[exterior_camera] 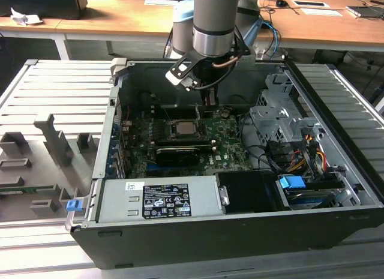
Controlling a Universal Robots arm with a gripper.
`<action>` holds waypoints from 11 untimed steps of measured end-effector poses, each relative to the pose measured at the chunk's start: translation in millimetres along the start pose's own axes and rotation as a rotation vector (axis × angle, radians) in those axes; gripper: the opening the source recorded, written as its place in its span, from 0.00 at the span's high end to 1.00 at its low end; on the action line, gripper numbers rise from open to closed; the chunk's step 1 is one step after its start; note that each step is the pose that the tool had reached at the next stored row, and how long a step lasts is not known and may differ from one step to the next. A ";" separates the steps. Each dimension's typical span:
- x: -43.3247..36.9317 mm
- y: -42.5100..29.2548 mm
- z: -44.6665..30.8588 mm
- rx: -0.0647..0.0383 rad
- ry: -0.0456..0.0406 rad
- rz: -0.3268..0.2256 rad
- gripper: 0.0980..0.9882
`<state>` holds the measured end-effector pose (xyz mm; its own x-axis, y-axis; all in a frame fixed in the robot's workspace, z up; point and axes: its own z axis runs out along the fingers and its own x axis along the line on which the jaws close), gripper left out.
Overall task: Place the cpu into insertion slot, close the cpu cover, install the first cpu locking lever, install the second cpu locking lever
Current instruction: 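Close the cpu cover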
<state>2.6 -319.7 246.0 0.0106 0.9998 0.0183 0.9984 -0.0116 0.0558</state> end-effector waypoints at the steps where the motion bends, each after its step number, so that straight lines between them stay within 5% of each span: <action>1: 0.0 -1.7 0.4 0.000 0.0003 0.000 0.99; 8: 0.0 -5.1 9.5 0.000 -0.0060 -0.001 0.99; 11: -0.1 -14.1 9.5 0.000 -0.0057 -0.006 0.99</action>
<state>-11.0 -319.5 235.8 0.0051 0.9999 0.0123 0.9984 -0.0058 0.0560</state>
